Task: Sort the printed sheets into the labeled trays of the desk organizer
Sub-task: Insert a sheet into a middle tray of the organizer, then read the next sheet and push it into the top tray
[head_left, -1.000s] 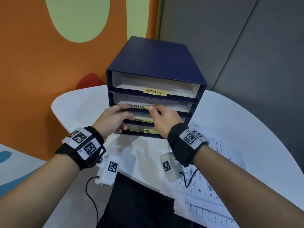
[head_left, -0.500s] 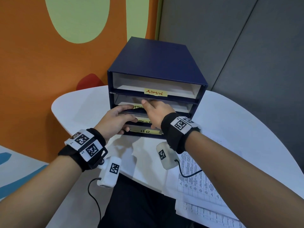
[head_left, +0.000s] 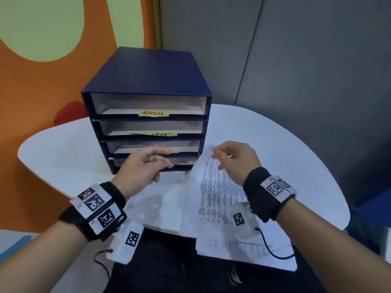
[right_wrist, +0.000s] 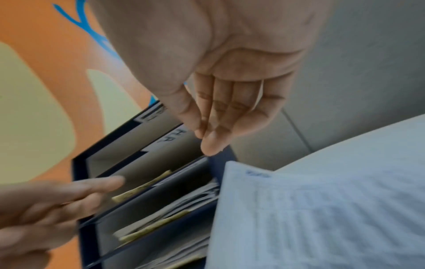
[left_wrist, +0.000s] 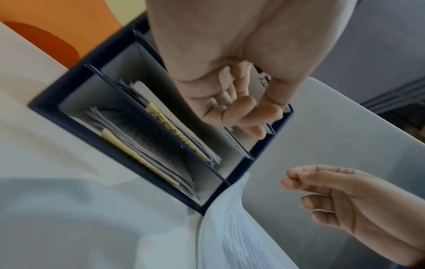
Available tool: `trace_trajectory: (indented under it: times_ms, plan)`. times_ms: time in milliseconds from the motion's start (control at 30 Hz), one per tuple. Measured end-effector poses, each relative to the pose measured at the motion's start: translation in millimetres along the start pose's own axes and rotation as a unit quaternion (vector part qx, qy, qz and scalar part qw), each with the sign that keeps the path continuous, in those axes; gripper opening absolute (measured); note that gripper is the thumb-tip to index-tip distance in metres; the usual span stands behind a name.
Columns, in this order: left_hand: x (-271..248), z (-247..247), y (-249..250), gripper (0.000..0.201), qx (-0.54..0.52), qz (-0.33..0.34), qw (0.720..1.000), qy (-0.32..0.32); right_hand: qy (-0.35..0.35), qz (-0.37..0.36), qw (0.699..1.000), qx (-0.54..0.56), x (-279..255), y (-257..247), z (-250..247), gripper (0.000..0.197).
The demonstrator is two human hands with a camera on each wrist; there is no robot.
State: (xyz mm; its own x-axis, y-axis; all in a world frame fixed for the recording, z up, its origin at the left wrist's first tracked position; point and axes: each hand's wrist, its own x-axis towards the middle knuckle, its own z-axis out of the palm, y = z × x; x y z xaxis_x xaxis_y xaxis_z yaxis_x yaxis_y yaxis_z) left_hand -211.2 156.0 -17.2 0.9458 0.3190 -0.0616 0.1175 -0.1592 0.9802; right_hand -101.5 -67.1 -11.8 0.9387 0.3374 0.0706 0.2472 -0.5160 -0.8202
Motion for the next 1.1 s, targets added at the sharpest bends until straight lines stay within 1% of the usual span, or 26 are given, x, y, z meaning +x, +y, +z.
trace_trajectory:
  times_ms: [67,133,200,300,367,400,433,500,533,633,733,833,900,967,1033,1100]
  plan:
    - [-4,16,-1,0.021,0.026,-0.011,0.999,-0.032,0.029,0.033,0.999,-0.005,-5,25,-22,0.016]
    - [-4,32,-5,0.025,0.058,-0.029,0.996,-0.055,0.040,0.066,0.997,-0.019,-11,52,-42,0.015]
    - [0,49,-12,0.038,0.082,-0.059,0.993,-0.066,0.048,0.101,0.993,-0.030,-16,80,-56,0.012]
    - [13,73,-19,0.062,0.115,-0.110,0.985,-0.061,0.065,0.137,0.988,-0.035,-27,112,-66,0.010]
    - [20,89,-18,0.068,0.132,-0.139,0.980,-0.053,0.072,0.148,0.986,-0.032,-34,125,-66,0.011]
    - [24,96,-19,0.065,0.139,-0.149,0.978,-0.048,0.067,0.149,0.986,-0.030,-36,127,-66,0.011]
    - [25,102,-20,0.057,0.144,-0.153,0.977,-0.041,0.062,0.150,0.986,-0.031,-38,128,-66,0.012]
    - [30,113,-23,0.030,0.145,-0.152,0.977,-0.020,0.059,0.147,0.987,-0.032,-40,129,-69,0.013]
    - [32,116,-27,0.023,0.148,-0.147,0.978,-0.005,0.056,0.143,0.988,-0.031,-40,129,-70,0.013]
    - [33,124,-34,0.017,0.181,-0.121,0.976,0.015,0.040,0.132,0.989,-0.044,-41,129,-71,0.013]
    - [29,133,-33,0.020,0.182,-0.102,0.978,0.012,0.031,0.144,0.988,-0.048,-44,134,-70,0.019]
    - [22,141,-32,0.019,0.176,-0.100,0.979,-0.002,0.010,0.171,0.982,-0.076,-47,139,-67,0.032]
    - [16,145,-31,0.017,0.173,-0.089,0.981,-0.012,-0.004,0.186,0.977,-0.101,-48,139,-65,0.044]
    - [9,149,-29,0.010,0.142,-0.075,0.987,-0.020,0.008,0.198,0.973,-0.118,-49,139,-63,0.065]
    - [4,152,-28,0.011,0.119,-0.070,0.990,-0.029,0.048,0.197,0.970,-0.137,-51,140,-61,0.095]
    - [3,155,-32,0.014,0.139,-0.052,0.988,-0.040,0.103,0.162,0.966,-0.171,-53,138,-63,0.123]
